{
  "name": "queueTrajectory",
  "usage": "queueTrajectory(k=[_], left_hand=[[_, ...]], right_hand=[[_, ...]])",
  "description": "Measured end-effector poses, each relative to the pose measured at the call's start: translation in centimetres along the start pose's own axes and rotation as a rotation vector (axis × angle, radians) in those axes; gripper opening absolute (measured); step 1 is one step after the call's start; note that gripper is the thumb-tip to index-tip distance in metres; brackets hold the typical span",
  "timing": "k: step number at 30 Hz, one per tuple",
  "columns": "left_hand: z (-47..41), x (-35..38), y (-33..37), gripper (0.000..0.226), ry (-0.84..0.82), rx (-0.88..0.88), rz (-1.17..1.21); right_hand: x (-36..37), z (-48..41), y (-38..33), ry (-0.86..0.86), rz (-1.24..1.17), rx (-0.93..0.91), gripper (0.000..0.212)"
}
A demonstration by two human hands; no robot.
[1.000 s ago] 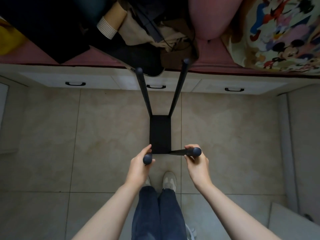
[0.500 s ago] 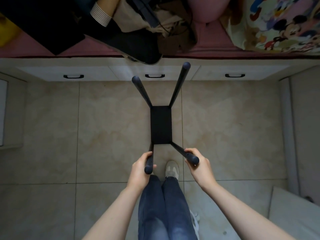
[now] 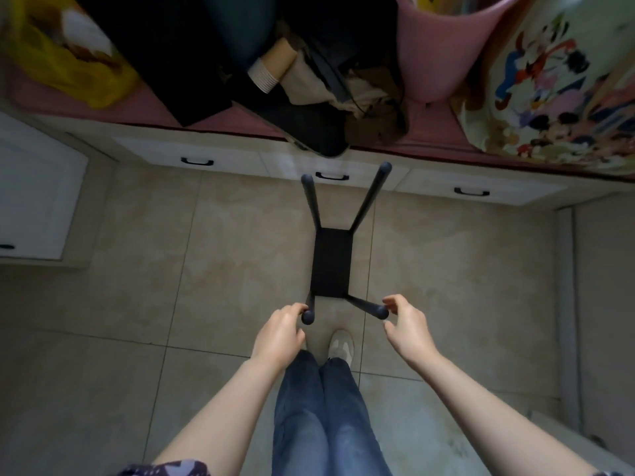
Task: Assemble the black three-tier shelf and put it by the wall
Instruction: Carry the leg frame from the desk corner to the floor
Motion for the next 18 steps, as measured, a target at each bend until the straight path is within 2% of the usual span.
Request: queueTrajectory(k=[6, 10, 15, 18], left_hand=[[2.9, -2.7, 0.0, 0.044, 0.018, -0.046, -0.111], [7.9, -5.2, -1.8, 0.039, 0.135, -0.112, -0.076], [14.0, -7.6, -6.6, 0.036, 0.257, -0.246, 0.043], [17.5, -8.8, -10.1, 0.033, 0.334, -0.338, 0.214]], right_hand=[[-1.3, 2.0, -2.4, -0.047, 0.191, -0.008, 0.038], [-1.2, 4.5, -6.8, -0.101, 0.338, -0.078, 0.034], [1.5, 7.4, -13.5, -0.152, 0.520, -0.239, 0.025], [4.3, 9.0, -17.7, -0.180, 0.613, -0.341, 0.015]])
Point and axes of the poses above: each hand's wrist, its own z-axis away from the middle knuckle, its own x-axis out of the palm, y = z × x, the point moved 3 cm from there along -z, towards the middle knuckle, and after that the axes turned 2 degrees about -y, right-handed, at the moved point
